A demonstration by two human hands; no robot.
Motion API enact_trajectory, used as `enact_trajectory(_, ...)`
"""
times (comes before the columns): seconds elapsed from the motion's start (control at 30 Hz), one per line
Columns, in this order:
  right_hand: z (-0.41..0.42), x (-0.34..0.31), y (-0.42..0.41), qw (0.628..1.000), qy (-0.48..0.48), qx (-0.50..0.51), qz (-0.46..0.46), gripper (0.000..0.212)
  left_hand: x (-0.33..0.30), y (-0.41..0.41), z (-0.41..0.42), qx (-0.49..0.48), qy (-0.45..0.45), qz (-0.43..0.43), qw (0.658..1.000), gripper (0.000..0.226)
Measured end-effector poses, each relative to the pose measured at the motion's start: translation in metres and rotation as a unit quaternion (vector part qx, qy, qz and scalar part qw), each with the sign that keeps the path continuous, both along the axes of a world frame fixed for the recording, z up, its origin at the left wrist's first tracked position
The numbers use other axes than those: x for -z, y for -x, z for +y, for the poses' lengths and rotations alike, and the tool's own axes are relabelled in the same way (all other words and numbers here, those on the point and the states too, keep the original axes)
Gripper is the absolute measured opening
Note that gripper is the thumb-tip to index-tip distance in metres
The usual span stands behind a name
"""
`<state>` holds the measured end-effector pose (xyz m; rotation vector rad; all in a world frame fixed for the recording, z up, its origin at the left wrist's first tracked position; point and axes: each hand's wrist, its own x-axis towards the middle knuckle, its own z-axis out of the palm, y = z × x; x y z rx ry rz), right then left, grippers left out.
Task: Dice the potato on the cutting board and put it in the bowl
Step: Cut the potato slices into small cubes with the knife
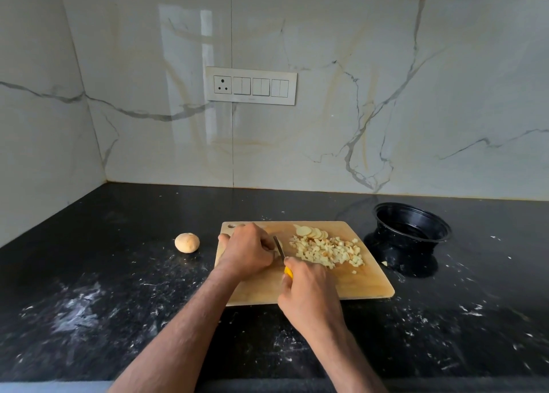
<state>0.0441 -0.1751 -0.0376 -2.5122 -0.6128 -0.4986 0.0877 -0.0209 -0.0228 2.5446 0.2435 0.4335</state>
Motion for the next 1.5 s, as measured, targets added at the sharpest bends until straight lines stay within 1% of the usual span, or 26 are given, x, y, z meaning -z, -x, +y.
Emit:
enact_trajectory(0.23,0.005,-0.002,-0.004,1.0,0.017,-0.003,0.021,0.025,0.0,-0.001,-0.003,-0.017,0.001,0.006,1.0,0.02)
enact_trajectory(0.47,-0.004,0.001,0.0,0.999,0.036,-0.018,0.026,0.026,0.0,-0.001,-0.003,-0.016,0.02,0.01,1.0,0.014)
enact_trajectory(0.6,-0.016,0.006,0.007,1.0,0.011,0.003,0.003,0.032,0.001,0.001,-0.002,-0.01,0.005,0.003,1.0,0.011)
enact_trajectory(0.77,-0.024,0.009,0.008,1.0,-0.018,0.025,-0.001,0.034,-0.004,0.004,0.006,0.028,0.008,0.02,0.999,0.019)
enact_trajectory(0.93,-0.014,0.008,0.006,0.999,-0.04,0.018,-0.011,0.034,-0.006,0.004,0.009,0.019,-0.033,0.028,0.999,0.006)
enact_trajectory(1.03,-0.004,0.005,0.006,0.999,-0.037,0.006,-0.012,0.032,-0.006,0.006,0.007,-0.001,-0.053,0.036,0.998,0.008)
enact_trajectory(1.23,0.006,-0.001,0.003,1.0,-0.023,0.005,-0.003,0.029,-0.005,0.004,0.007,-0.009,-0.043,0.038,0.998,0.02)
enact_trajectory(1.5,0.011,-0.002,0.0,1.0,0.02,0.003,0.022,0.029,-0.002,0.001,0.007,-0.017,-0.016,0.038,0.999,0.012)
